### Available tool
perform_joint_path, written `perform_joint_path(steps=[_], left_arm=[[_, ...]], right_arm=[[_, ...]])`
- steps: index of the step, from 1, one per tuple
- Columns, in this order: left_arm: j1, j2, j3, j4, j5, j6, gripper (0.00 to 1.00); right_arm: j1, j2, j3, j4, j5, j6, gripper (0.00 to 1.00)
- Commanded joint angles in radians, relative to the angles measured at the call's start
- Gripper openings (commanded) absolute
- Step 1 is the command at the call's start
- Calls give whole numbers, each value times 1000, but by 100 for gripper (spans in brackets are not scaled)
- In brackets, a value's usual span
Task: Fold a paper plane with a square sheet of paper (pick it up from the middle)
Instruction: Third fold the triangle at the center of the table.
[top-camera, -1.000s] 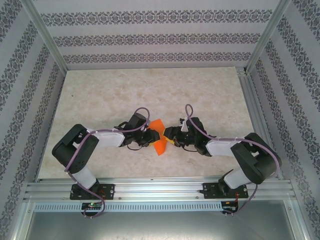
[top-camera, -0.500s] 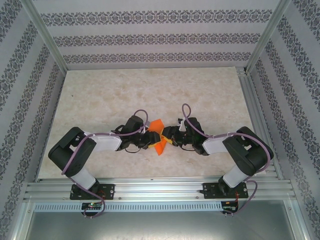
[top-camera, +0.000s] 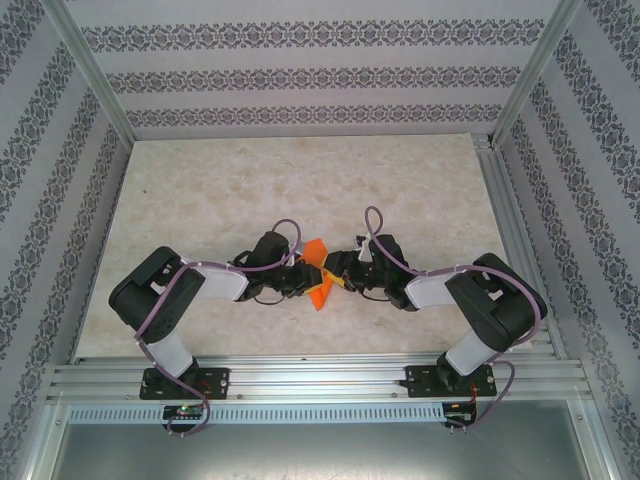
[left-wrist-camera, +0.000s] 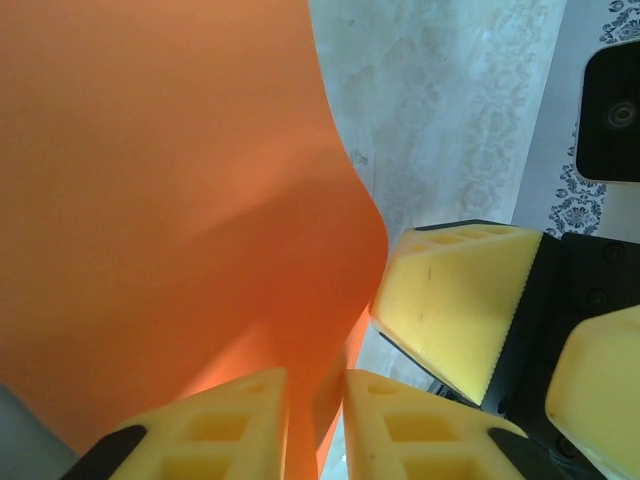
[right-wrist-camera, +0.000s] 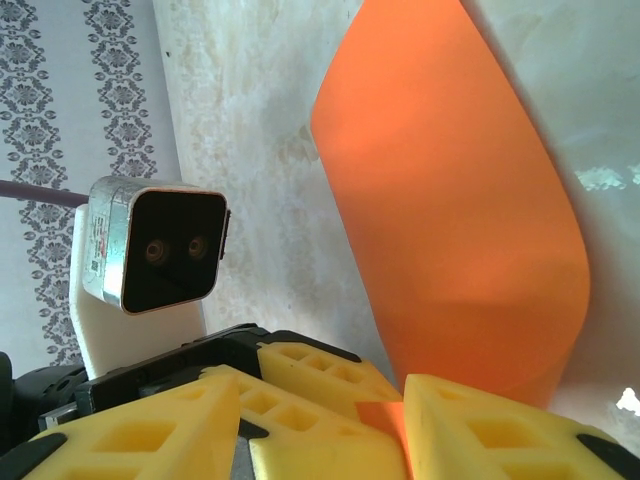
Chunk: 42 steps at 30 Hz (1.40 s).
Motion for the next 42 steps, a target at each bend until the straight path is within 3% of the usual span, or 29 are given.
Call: perform_joint_path(steps=[1, 9, 15, 18, 26, 31, 42], left_arm=[[-1, 5, 25, 54, 12, 5, 20], [9, 3, 65, -39, -12, 74, 4], [61, -9, 96, -127, 5, 153, 1], [72, 3, 119, -168, 10, 188, 1], [82, 66, 128, -141, 48, 195, 3], [81, 72, 103, -85, 68, 159, 5], [82, 18, 78, -143, 7, 202, 4]], right_arm=[[-3, 1, -10, 41, -3, 1, 47], [-16, -44, -14, -5, -4, -25, 48], [-17, -207, 57, -436, 94, -253, 46], [-17, -236, 81, -542, 101, -309, 42], [38, -199, 139, -595, 57, -346, 33], [63, -169, 175, -634, 49, -365, 22], [83, -85, 195, -590, 32, -331, 19]])
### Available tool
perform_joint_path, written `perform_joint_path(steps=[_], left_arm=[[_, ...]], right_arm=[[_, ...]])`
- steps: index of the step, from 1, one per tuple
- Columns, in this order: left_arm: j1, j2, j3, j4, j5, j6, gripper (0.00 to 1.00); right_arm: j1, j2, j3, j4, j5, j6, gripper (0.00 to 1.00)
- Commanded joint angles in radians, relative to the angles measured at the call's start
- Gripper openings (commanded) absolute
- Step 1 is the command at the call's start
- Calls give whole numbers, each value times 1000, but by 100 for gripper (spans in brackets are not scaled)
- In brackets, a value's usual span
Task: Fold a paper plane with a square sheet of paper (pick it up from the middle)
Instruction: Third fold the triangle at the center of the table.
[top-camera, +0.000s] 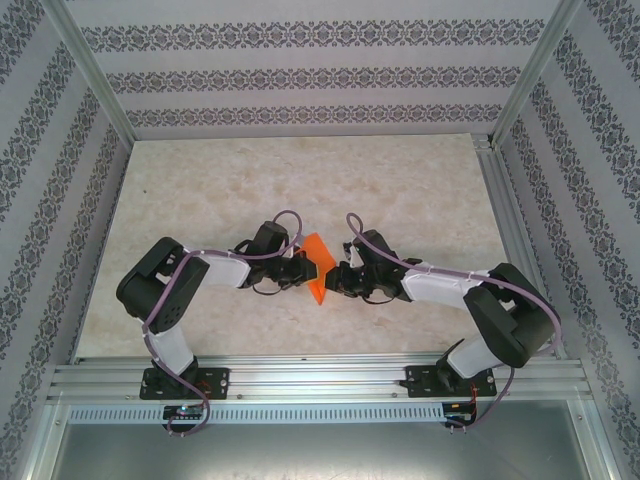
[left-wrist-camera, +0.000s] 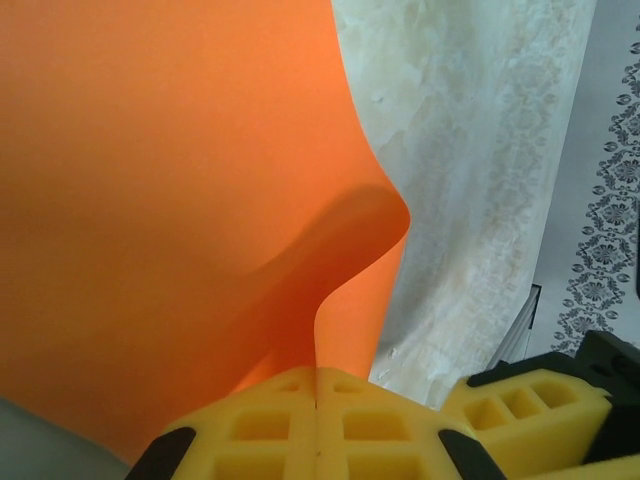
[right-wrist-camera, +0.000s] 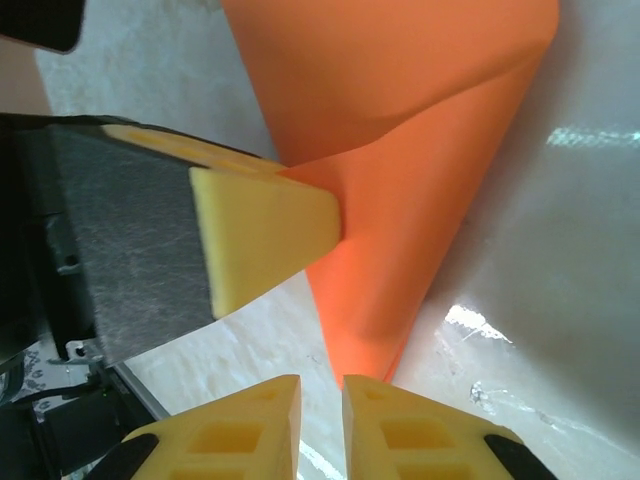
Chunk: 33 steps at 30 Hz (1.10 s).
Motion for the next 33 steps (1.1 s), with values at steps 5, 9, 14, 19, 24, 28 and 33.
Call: perform_joint_path(steps=[5, 9, 14, 19, 24, 28, 33], left_arm=[[9, -71, -32, -31, -50, 56, 4], [9, -84, -48, -42, -79, 67, 4], [3, -118, -106, -5, -119, 37, 5], [-8, -108, -112, 28, -120, 21, 6], [-14, -102, -116, 18, -138, 36, 7], [-14, -92, -61, -72, -136, 118, 6], [-15, -69, -39, -67, -119, 141, 7]], right_arm=[[14, 31, 40, 47, -28, 15, 20], [16, 52, 52, 62, -51, 16, 20], [22, 79, 73, 52, -63, 12, 21], [28, 88, 79, 50, -69, 4, 22], [34, 86, 75, 54, -71, 6, 22], [46, 93, 76, 59, -88, 10, 22], [64, 111, 74, 80, -82, 27, 22]])
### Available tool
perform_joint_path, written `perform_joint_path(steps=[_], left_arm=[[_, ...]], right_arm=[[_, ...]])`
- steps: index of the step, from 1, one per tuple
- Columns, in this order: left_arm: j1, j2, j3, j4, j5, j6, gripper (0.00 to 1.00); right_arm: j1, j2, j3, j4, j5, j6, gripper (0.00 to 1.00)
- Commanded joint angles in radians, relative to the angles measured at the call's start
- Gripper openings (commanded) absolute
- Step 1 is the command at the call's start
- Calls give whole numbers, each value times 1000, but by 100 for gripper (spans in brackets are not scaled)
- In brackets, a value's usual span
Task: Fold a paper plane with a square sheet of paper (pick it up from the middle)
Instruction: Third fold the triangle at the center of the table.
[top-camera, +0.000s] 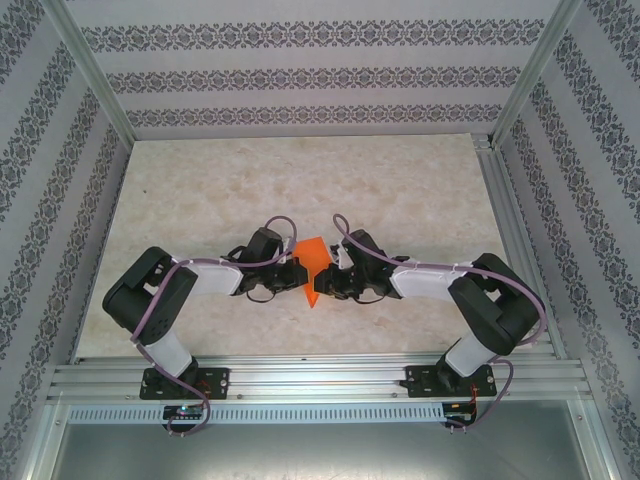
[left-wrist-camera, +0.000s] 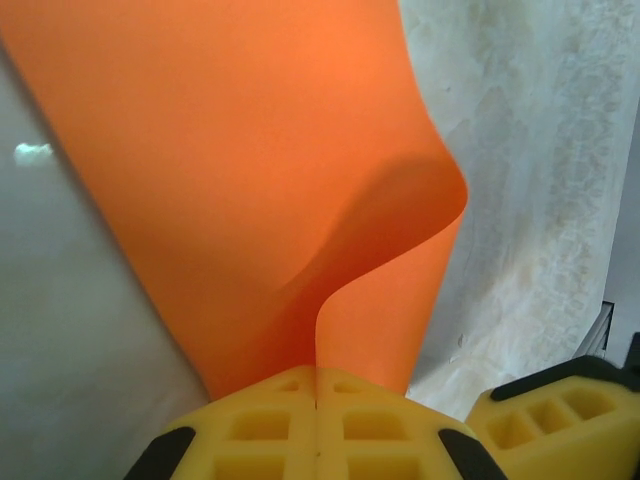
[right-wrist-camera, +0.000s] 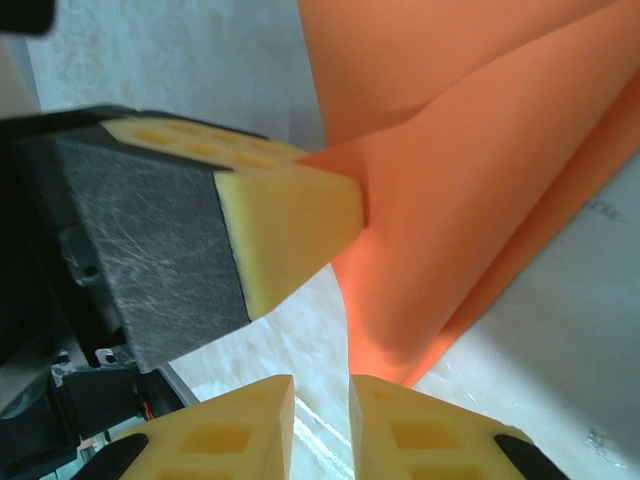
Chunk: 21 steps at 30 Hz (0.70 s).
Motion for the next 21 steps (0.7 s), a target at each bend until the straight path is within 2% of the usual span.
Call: perform_joint_path(steps=[1, 18, 21], left_arm=[[-5, 29, 37, -20, 9, 59, 7], [-7, -15, 13, -76, -38, 76, 7], [-4, 21, 50, -89, -29, 103, 7]], right_arm=[[16, 23, 20, 45, -4, 25, 22], [19, 63, 25, 59, -10, 36, 22], [19, 71, 25, 69, -16, 40, 22]])
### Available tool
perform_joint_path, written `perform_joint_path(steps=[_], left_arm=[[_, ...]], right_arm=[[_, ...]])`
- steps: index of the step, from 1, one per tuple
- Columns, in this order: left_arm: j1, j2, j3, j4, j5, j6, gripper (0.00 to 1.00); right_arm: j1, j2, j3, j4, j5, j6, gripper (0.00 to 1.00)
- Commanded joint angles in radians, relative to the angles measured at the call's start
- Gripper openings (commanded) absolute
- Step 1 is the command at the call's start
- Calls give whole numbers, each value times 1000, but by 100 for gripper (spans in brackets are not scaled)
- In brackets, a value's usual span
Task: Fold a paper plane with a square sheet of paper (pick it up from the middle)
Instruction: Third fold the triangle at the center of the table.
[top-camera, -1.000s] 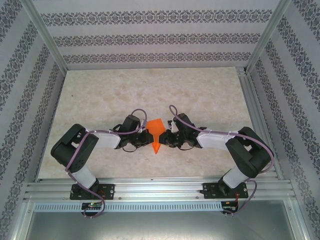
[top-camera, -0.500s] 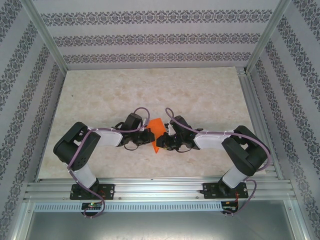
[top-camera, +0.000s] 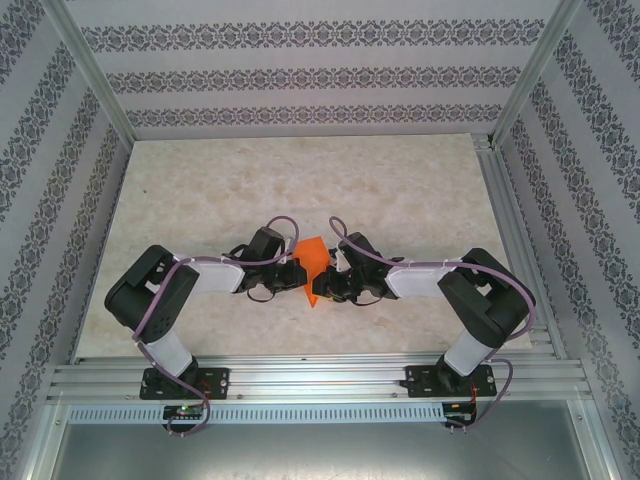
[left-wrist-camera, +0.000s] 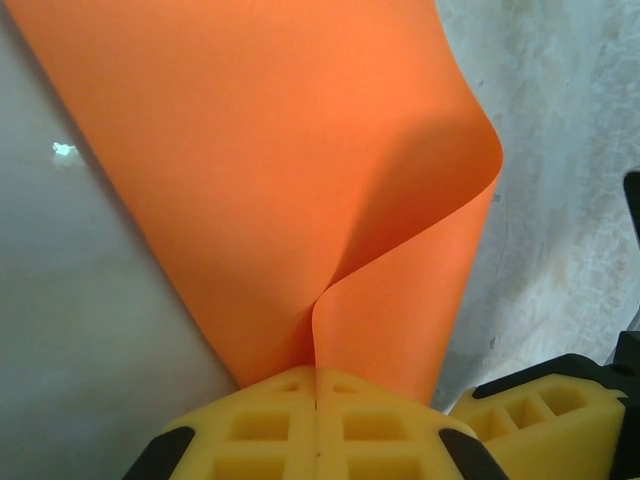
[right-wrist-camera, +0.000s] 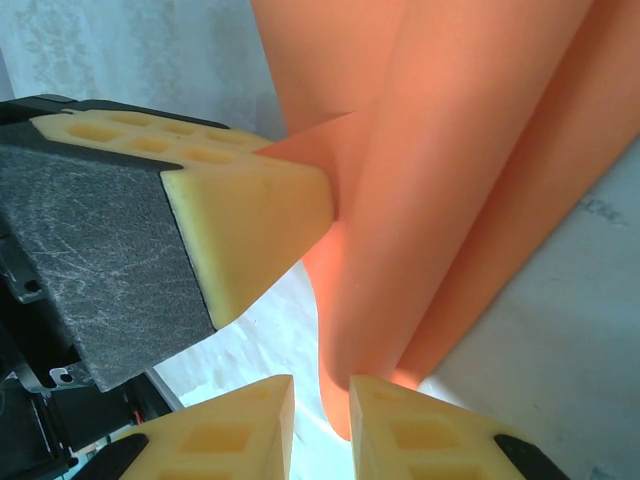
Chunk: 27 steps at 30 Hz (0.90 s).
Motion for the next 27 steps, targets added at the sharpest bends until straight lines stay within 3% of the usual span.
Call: perform_joint_path(steps=[1, 22, 27], left_arm=[[-4, 23, 43, -32, 1, 54, 7], [-4, 59, 28, -2, 6, 38, 8], [-4, 51, 19, 4, 10, 26, 8]], right_arm=[[12, 18, 28, 33, -18, 7, 22], [28, 4, 64, -4, -45, -3, 23], [33, 31, 65, -40, -3, -12, 22]])
